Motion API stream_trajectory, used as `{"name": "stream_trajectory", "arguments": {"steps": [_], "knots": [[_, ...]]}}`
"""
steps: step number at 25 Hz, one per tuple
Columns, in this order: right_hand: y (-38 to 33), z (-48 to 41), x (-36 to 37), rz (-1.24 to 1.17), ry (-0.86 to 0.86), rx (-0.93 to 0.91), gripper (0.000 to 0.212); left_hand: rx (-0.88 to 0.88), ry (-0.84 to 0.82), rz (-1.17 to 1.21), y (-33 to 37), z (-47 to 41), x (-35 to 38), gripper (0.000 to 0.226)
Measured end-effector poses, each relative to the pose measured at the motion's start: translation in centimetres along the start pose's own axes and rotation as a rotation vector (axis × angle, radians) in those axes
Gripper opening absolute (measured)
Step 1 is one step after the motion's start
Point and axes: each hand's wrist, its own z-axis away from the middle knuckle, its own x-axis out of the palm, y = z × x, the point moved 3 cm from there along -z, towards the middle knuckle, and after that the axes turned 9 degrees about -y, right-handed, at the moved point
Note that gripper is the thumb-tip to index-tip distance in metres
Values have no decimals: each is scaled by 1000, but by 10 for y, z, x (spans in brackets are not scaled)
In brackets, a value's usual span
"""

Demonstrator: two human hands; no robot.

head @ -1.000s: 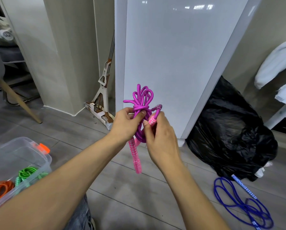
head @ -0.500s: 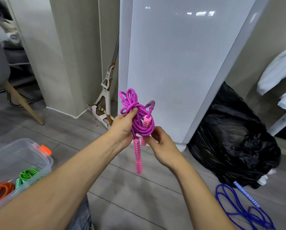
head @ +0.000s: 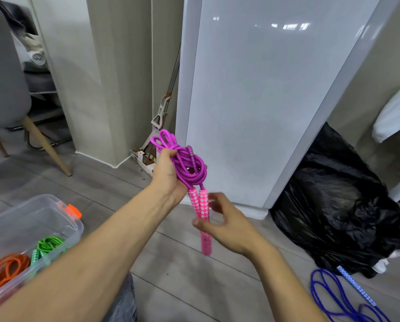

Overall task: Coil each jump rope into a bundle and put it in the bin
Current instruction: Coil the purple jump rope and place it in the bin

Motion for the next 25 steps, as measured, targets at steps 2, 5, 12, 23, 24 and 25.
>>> {"name": "stream_trajectory", "arguments": {"steps": [2, 5, 12, 23, 24, 25], "knots": [[-5, -8, 11, -156, 86, -28, 69, -77, -38, -12, -8, 9, 8, 18], [-10, -17, 24, -169, 139, -39, 16, -92, 67, -63, -17, 8, 5, 20], [-9, -14, 36, 246, -18, 16, 33, 30, 441, -153, 0, -27, -49, 14], [-2, 6, 26, 340, -204, 94, 19, -25, 517, -310, 10, -35, -83, 14], [2, 8, 20, 315, -218, 145, 14, 10, 495, -328, 14, -36, -82, 11], [7, 11, 12, 300, -236, 209, 11, 47, 478, -346, 18, -36, -82, 11]]}}
